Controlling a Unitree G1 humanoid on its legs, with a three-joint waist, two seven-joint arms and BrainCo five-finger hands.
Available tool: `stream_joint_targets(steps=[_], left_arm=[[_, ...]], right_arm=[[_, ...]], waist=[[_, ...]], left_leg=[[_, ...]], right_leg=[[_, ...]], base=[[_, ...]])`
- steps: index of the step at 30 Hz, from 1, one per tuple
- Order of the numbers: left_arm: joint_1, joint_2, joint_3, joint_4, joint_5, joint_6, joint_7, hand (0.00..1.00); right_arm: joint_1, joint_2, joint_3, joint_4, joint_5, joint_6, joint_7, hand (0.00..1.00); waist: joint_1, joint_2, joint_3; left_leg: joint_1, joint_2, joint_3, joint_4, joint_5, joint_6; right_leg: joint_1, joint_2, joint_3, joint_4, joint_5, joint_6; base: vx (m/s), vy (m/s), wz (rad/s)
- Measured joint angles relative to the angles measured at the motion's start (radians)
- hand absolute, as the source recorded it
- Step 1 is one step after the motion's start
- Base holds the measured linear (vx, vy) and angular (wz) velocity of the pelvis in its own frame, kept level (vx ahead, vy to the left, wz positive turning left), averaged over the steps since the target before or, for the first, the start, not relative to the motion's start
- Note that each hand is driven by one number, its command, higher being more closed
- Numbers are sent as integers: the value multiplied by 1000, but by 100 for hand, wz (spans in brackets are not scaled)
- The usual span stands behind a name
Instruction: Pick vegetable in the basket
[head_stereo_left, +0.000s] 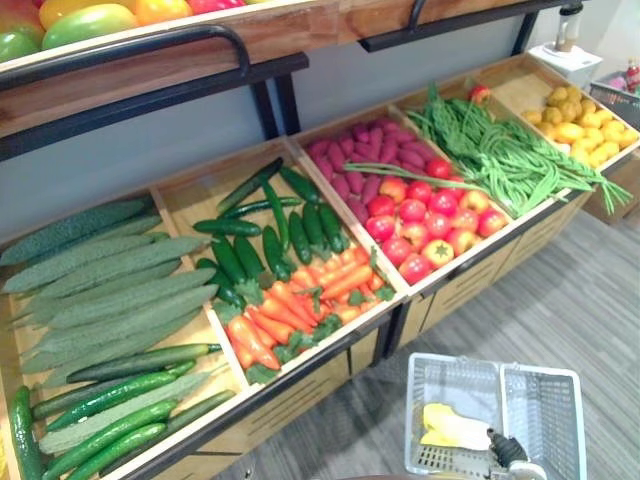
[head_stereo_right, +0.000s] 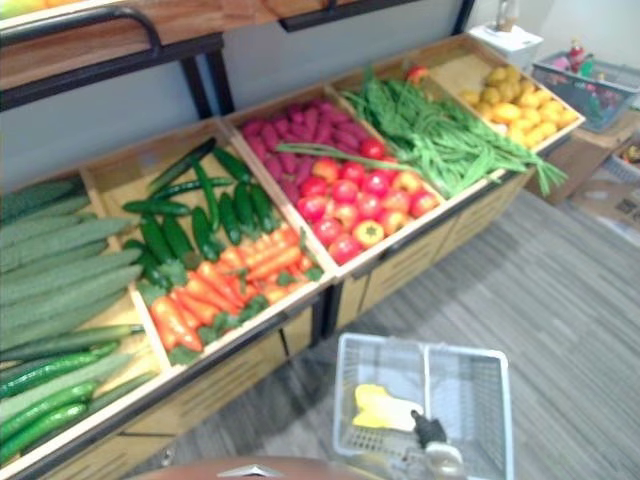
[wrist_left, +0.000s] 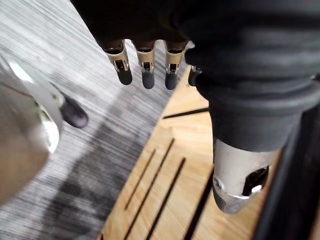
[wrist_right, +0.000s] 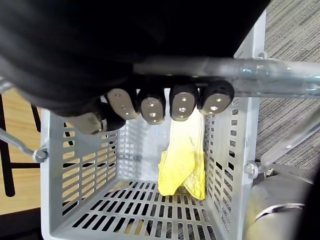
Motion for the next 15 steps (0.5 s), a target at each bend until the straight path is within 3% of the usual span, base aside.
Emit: stream_joint_targets(steps=[3,8,13,15], left_arm=[[30,-4,-92,-175,-1,-15,7,0],[96,7,-197,-291,6,0,-10,0],[107,8,-228,-306,33,7,-43,0],[89,9,-194,-223,33,7,-51,0]], right_arm=[[1,-1,32,-12,-3,0,-4,100],[5,-1,88,-35,-29,-1,-11,100],[4,-2,122,-48,-41,0,-12,100],[4,-4,125,-48,-41,2,-11,100]], waist=[[0,1,0],[-11,2,0],[-10,3,-1],[-10,10,-6]], left_leg=[[-1,0,-3,0,0,0],[-7,-4,-16,0,0,0],[-19,-6,-28,8,1,1],[-19,-6,-28,8,1,1]], right_leg=[[1,0,-4,0,0,0],[1,-5,-17,0,0,0],[1,-10,-27,1,0,0],[1,-10,-27,0,0,0]], base=[[-12,-38,2],[-15,-27,6],[-39,-39,8],[-40,-41,-1]])
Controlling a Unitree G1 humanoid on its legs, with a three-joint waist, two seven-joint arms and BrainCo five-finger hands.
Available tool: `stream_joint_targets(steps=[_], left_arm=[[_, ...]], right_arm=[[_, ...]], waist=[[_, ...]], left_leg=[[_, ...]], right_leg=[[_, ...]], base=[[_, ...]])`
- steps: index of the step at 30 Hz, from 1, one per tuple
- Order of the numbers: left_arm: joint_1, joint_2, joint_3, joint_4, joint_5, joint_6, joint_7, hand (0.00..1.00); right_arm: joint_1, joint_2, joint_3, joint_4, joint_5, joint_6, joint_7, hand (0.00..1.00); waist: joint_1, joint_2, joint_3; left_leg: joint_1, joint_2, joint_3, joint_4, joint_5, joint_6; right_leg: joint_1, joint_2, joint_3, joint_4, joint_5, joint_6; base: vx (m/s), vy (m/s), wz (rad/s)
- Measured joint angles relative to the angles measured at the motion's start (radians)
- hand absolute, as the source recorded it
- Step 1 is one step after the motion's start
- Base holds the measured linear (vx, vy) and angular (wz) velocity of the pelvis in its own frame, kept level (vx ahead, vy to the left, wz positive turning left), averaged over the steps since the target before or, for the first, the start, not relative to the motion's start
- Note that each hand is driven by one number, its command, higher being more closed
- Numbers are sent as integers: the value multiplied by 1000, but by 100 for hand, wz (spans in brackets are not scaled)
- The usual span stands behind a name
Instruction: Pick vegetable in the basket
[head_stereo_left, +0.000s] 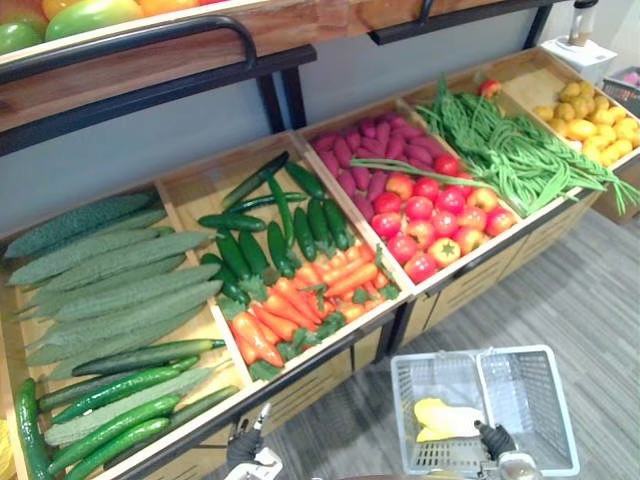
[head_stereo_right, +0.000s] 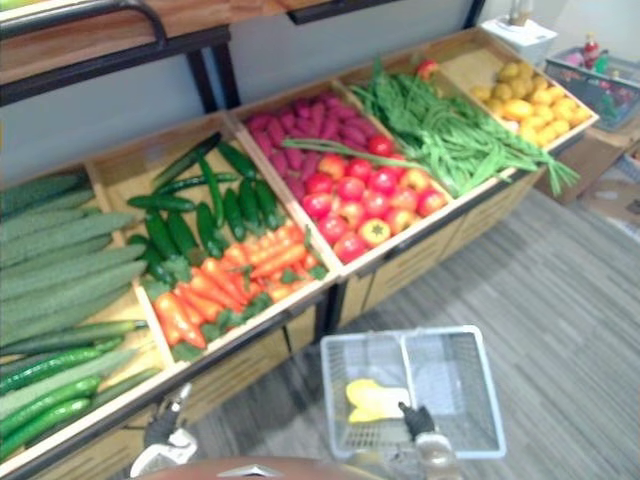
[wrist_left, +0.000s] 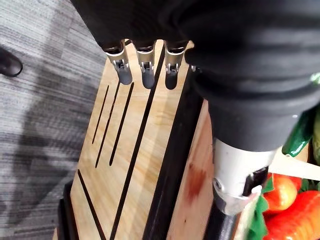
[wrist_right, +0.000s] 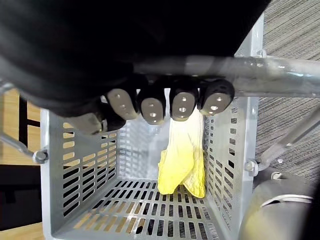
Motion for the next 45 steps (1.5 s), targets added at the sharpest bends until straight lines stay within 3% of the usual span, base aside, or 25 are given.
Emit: stream_joint_targets(steps=[1,5,7,9,13,21,25,28,29,31,33,34,36,37,40,45], left_arm=[[-11,0,28,53,0,1,-1,0],[-49,16,306,369,7,25,20,0],[-48,26,454,441,22,26,37,0],[-35,32,515,462,35,30,41,0],[-32,34,570,479,41,39,49,0],[-82,74,681,499,28,36,153,0],[-97,130,740,499,-75,17,198,0],[-98,155,804,459,-134,11,205,0],[-99,159,838,414,-170,-11,220,0],[-101,158,903,284,-196,-27,242,0],[-99,159,921,-13,-201,-58,278,0],[-101,159,920,-106,-175,-66,295,0],[-122,190,901,-431,16,-103,370,0],[-132,202,887,-491,101,-101,397,0],[-191,208,779,-728,508,-73,506,0],[-184,139,632,-776,717,-6,498,0]], right_arm=[[0,-1,-3,0,0,4,0,100],[-4,-1,-95,22,1,15,4,100],[-4,-1,-149,40,3,15,14,100],[-4,0,-176,53,5,16,18,100],[-4,-1,-185,59,6,15,26,100],[-4,0,-177,80,6,15,32,100],[-4,-3,-144,82,5,14,32,100],[-5,-6,-117,75,5,9,33,100],[-3,-6,-112,70,4,7,32,100],[4,-5,-110,54,3,7,33,100],[16,-1,-97,36,3,5,33,100],[20,0,-87,35,3,4,32,100],[22,8,-62,16,-1,-6,30,100],[23,7,-61,15,-4,-10,29,100],[27,5,-66,15,-29,-28,21,100],[36,8,-74,7,-33,-37,28,100]], waist=[[0,3,-2],[0,12,-6],[0,13,-5],[2,12,-5],[1,9,-4],[20,-9,-2],[28,-13,-1],[31,-16,-3],[33,-17,-2],[38,-14,-6],[52,-23,-10],[58,-28,-14],[65,-44,-19],[65,-44,-19],[66,-39,-21],[62,-29,-23]], left_leg=[[0,0,0,0,0,0],[0,0,-6,0,0,0],[0,0,-30,0,4,4],[0,-1,-47,-1,7,8],[-16,-6,-91,-12,27,13],[-50,-14,-239,-64,95,10],[-54,-9,-293,-66,107,7],[-73,-8,-305,-66,108,6],[-79,-6,-307,-65,108,6],[-82,-5,-307,-65,108,6],[-88,-1,-309,-64,107,4],[-94,1,-309,-60,105,1],[-118,7,-316,-39,100,-5],[-120,7,-320,-36,100,-5],[-114,2,-307,-17,100,-5],[-78,11,-241,-8,79,-5]], right_leg=[[0,0,0,0,0,0],[3,-1,-7,0,0,0],[16,-3,-31,0,-1,0],[25,-6,-49,-1,-1,0],[35,-18,-95,-1,-3,-2],[68,-24,-239,0,-21,-7],[94,-18,-293,0,-34,-12],[90,-17,-304,0,-39,-12],[88,-16,-307,0,-40,-14],[87,-15,-311,2,-46,-16],[81,-12,-317,9,-57,-18],[72,-11,-315,15,-60,-16],[45,-8,-313,40,-68,-19],[43,-8,-311,42,-69,-21],[49,-17,-290,51,-69,-21],[48,-11,-215,51,-68,-21]], base=[[-29,-39,0],[-29,-45,5],[-34,-43,26],[-52,-40,27],[-72,-49,34],[-43,-43,53],[-12,-44,42],[-38,-19,16],[3,-9,8],[5,-7,9],[14,-10,6],[0,0,0],[25,-4,2],[55,-1,8],[24,19,-6],[-31,11,-41]])
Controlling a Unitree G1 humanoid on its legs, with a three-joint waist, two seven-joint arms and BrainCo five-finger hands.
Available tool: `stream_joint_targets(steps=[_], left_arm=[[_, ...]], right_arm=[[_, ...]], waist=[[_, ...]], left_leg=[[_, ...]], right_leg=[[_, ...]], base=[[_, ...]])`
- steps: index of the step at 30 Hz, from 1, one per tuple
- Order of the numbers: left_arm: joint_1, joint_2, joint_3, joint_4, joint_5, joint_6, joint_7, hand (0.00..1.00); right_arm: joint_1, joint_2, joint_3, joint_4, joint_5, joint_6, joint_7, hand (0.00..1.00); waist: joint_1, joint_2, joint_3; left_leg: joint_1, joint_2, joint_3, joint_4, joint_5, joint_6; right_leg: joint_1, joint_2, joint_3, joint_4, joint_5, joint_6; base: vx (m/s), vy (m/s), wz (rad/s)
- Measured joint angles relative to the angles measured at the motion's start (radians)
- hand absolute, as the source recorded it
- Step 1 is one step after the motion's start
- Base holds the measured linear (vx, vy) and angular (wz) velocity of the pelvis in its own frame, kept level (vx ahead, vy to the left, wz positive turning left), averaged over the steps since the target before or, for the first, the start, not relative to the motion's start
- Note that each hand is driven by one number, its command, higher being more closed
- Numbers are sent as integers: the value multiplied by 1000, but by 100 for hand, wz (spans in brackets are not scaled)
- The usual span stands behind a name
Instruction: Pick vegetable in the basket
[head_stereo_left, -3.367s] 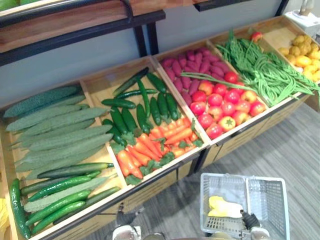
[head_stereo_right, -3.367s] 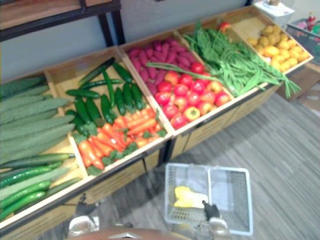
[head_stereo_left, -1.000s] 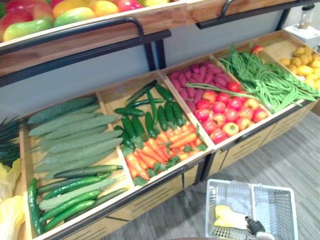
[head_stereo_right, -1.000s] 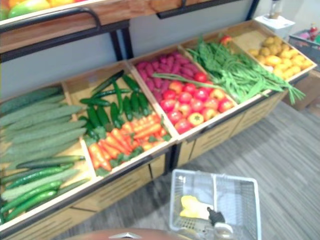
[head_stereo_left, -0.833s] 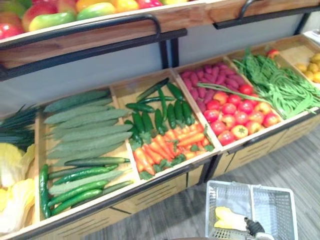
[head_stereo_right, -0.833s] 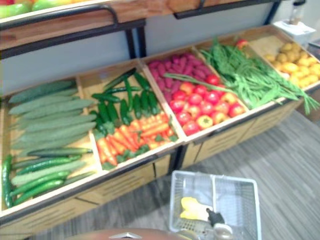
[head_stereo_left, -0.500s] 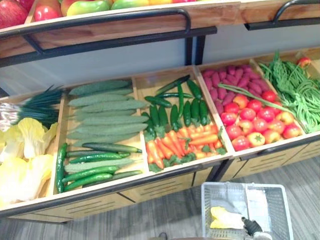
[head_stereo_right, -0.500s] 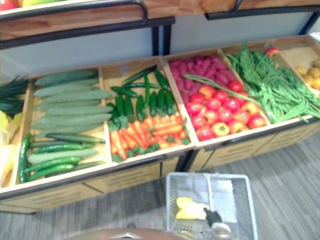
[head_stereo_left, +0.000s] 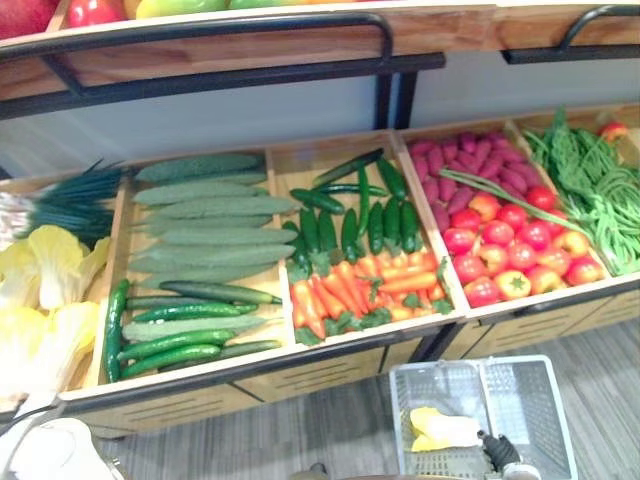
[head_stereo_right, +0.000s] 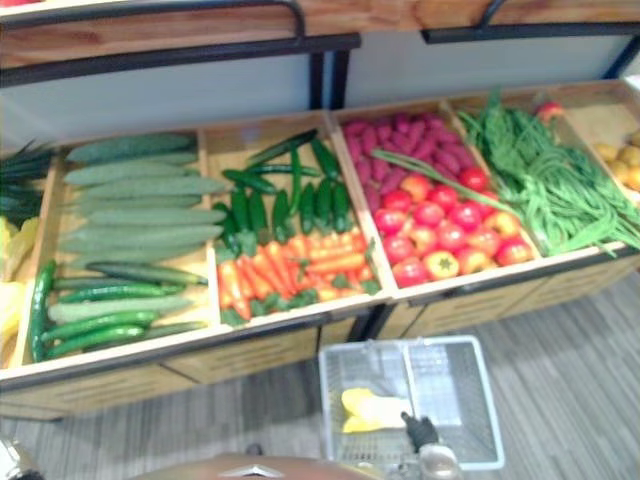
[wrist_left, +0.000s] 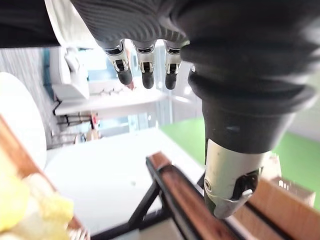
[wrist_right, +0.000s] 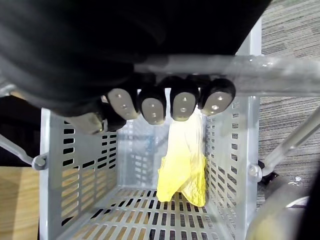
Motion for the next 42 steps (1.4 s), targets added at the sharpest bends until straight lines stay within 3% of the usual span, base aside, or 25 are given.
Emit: stream_joint_targets(steps=[7,15,24,27,42], left_arm=[[66,-11,-206,22,109,28,-99,0],[102,100,-485,145,243,20,-312,0],[87,248,-597,182,345,14,-432,0],[71,311,-653,185,355,-11,-468,0],[-44,405,-780,387,367,-36,-536,0]], right_arm=[[20,18,2,-35,6,2,9,100],[16,-7,59,-68,7,1,31,100],[-1,-10,80,-74,7,-14,31,100],[-4,-20,81,-76,6,-14,31,100],[-44,-53,89,-95,6,1,30,100]], waist=[[-22,11,1],[-70,51,1],[-97,68,7],[-95,74,11],[-94,98,40]], left_leg=[[45,32,118,9,-32,-6],[83,40,272,13,-58,-15],[99,52,385,14,-83,-27],[99,51,409,14,-84,-28],[52,46,439,14,-86,-31]], right_leg=[[-22,24,120,0,19,-5],[-55,58,260,-48,71,-11],[-105,83,370,-50,85,-12],[-118,85,393,-50,88,-12],[-188,93,430,-50,101,-12]], base=[[-49,-2,-52],[-8,-1,-53],[-9,-21,-41],[-12,-23,-22],[-52,-48,-7]])
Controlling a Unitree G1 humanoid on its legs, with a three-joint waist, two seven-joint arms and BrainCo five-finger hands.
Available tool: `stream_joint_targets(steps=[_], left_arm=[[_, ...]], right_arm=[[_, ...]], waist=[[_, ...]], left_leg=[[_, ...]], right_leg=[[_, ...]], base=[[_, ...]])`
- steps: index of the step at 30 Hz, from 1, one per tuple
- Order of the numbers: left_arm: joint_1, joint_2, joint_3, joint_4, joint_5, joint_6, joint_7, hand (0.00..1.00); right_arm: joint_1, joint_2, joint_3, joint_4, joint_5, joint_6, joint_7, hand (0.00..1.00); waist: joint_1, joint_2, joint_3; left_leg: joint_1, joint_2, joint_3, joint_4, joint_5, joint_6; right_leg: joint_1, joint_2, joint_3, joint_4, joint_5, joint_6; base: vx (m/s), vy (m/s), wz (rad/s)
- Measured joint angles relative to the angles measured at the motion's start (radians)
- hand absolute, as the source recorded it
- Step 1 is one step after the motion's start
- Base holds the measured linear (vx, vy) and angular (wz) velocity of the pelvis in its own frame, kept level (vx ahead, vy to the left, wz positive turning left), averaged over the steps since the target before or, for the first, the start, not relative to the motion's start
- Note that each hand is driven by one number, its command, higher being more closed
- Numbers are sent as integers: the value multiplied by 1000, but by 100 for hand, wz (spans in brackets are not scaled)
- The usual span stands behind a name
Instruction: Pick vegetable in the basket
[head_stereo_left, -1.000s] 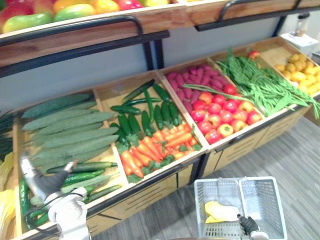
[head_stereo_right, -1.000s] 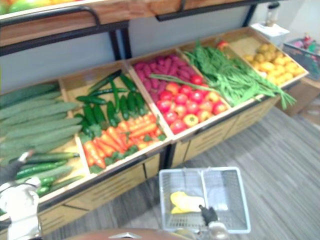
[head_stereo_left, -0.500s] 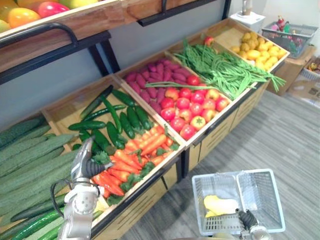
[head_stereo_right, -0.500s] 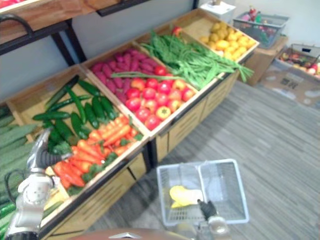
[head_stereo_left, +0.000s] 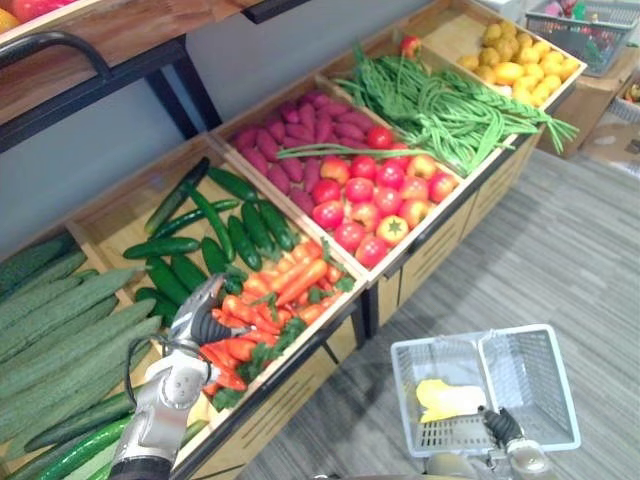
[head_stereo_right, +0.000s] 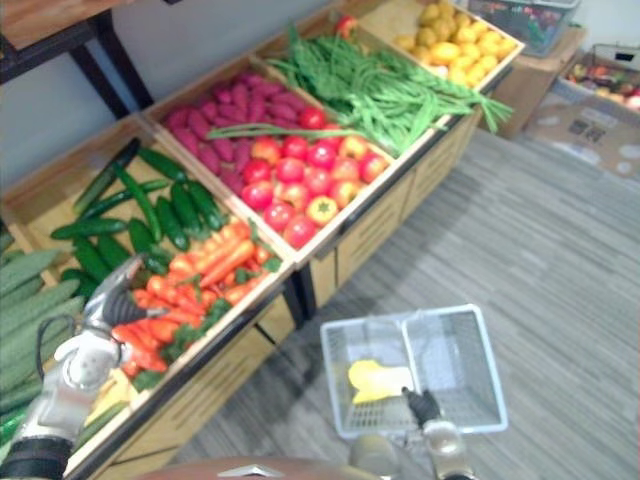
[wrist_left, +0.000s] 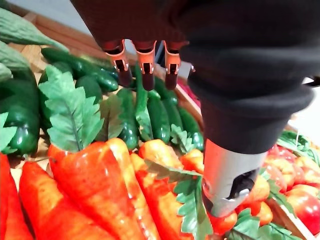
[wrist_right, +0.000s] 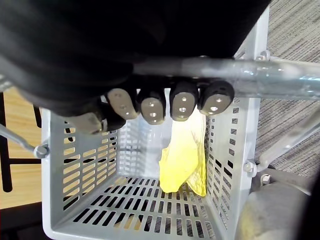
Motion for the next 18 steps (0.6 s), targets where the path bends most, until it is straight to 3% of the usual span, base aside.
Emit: stream_joint_targets(steps=[18], left_arm=[[-180,27,-103,108,19,23,38,0]], right_arm=[[-45,-12,35,-23,1,-2,-21,100]], waist=[[-2,9,55]], left_leg=[[-62,-6,27,17,0,-1]], right_leg=[[-87,-1,31,24,3,-1]], base=[[-30,-53,-7]])
